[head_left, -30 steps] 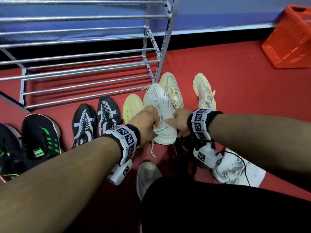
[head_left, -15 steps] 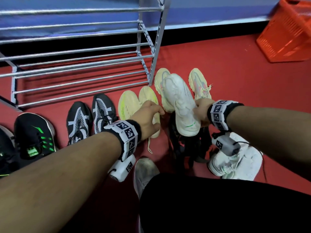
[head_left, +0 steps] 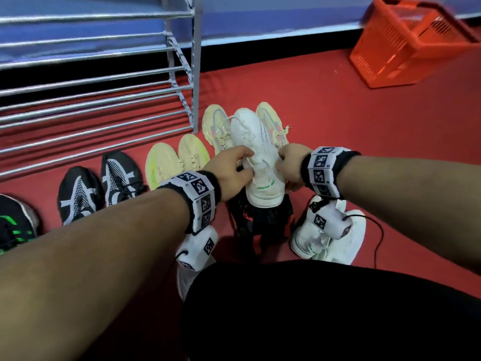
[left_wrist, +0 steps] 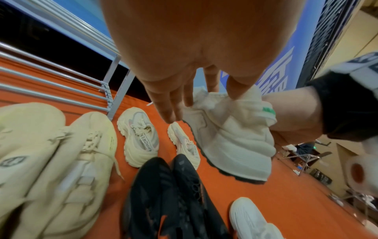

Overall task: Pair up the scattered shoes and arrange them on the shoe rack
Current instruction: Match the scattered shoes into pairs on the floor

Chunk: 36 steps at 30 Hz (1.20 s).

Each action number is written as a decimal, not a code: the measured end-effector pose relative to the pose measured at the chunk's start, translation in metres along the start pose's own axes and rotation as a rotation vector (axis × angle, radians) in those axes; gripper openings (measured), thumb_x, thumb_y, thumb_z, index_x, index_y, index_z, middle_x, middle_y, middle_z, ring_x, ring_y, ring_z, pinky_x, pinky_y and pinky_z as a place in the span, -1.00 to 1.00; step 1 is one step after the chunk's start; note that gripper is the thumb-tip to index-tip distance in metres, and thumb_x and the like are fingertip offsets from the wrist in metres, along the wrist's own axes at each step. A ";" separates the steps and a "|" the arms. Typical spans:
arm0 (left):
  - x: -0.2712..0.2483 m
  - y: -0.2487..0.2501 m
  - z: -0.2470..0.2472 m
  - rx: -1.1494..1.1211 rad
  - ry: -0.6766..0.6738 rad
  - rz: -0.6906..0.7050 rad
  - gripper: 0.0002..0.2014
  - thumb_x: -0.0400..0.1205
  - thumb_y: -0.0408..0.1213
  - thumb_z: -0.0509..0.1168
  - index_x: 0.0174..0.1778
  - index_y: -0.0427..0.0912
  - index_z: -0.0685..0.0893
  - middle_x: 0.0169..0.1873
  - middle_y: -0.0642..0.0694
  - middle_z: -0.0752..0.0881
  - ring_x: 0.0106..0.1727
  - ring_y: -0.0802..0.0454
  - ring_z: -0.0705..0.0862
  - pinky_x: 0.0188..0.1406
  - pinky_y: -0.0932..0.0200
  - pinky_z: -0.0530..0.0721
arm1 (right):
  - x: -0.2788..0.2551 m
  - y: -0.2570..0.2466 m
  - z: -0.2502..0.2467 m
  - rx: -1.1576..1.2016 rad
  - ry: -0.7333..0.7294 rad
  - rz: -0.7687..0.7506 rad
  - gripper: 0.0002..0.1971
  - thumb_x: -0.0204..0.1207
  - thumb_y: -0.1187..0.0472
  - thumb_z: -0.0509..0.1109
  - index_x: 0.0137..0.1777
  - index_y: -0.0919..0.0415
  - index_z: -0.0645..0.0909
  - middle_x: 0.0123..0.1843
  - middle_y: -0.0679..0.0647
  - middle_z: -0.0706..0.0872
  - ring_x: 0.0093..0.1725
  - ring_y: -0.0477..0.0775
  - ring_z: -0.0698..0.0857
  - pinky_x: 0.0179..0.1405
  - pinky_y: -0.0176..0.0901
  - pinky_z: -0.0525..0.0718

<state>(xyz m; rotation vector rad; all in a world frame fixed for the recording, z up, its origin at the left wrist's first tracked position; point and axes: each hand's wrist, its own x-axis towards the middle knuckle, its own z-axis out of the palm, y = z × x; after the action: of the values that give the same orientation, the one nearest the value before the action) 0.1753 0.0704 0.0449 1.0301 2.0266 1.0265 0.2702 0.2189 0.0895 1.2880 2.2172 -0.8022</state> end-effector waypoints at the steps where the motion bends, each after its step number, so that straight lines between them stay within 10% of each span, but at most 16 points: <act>1: 0.001 0.002 0.004 0.002 -0.019 -0.004 -0.60 0.61 -0.16 0.32 0.40 0.04 0.56 0.31 0.00 0.61 0.17 -0.04 0.67 0.25 0.07 0.63 | -0.001 0.009 0.001 0.055 0.046 -0.012 -0.81 0.61 0.44 0.11 -0.16 0.31 0.53 -0.20 0.32 0.68 -0.34 0.30 0.76 -0.59 -0.03 0.72; 10: 0.004 -0.013 0.054 0.274 -0.286 -0.132 -0.48 0.58 -0.19 0.35 0.49 -0.10 0.50 0.45 -0.03 0.51 0.39 -0.03 0.55 0.28 0.27 0.46 | 0.025 0.070 0.068 0.144 0.196 0.011 -0.89 0.66 0.29 0.17 -0.08 0.23 0.49 -0.19 0.10 0.55 -0.22 0.14 0.49 -0.52 -0.21 0.23; 16: -0.004 -0.030 0.079 0.246 -0.332 -0.115 -0.68 0.50 -0.28 0.39 0.15 -0.28 0.62 0.10 0.01 0.52 0.19 -0.03 0.61 0.09 0.20 0.53 | 0.041 0.093 0.107 0.175 0.216 0.058 -0.87 0.64 0.23 0.16 -0.12 0.23 0.46 -0.29 0.06 0.51 -0.21 0.17 0.52 -0.21 -0.18 0.36; 25: 0.005 -0.027 0.067 0.099 -0.176 -0.006 -0.47 0.52 -0.40 0.36 0.45 -0.19 0.50 0.40 -0.04 0.43 0.31 0.04 0.54 0.21 0.38 0.38 | 0.062 0.078 0.084 0.241 0.384 -0.017 -0.85 0.65 0.22 0.16 -0.13 0.24 0.45 -0.32 0.06 0.52 -0.36 0.08 0.48 -0.40 -0.15 0.34; 30: 0.007 -0.025 0.059 0.048 -0.261 -0.015 -0.25 0.53 -0.39 0.36 0.65 -0.06 0.26 0.59 0.09 0.23 0.37 0.18 0.42 0.34 0.28 0.46 | 0.079 0.069 0.063 0.154 0.441 -0.070 -0.90 0.64 0.23 0.18 -0.06 0.17 0.51 -0.17 0.08 0.57 -0.18 0.18 0.53 -0.16 -0.16 0.42; 36: 0.002 -0.039 0.044 -0.010 -0.327 -0.096 -0.33 0.47 -0.18 0.41 0.55 -0.04 0.44 0.40 0.15 0.43 0.37 0.14 0.48 0.33 0.25 0.44 | 0.083 0.054 0.085 -0.031 0.183 0.011 -0.96 0.61 0.25 0.29 0.02 0.16 0.54 -0.02 0.16 0.57 0.00 0.21 0.62 -0.12 -0.15 0.41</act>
<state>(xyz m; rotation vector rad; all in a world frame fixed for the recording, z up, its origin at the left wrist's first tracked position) 0.1960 0.0725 -0.0102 1.0114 1.7829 0.7620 0.2874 0.2338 -0.0390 1.4077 2.3512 -0.6667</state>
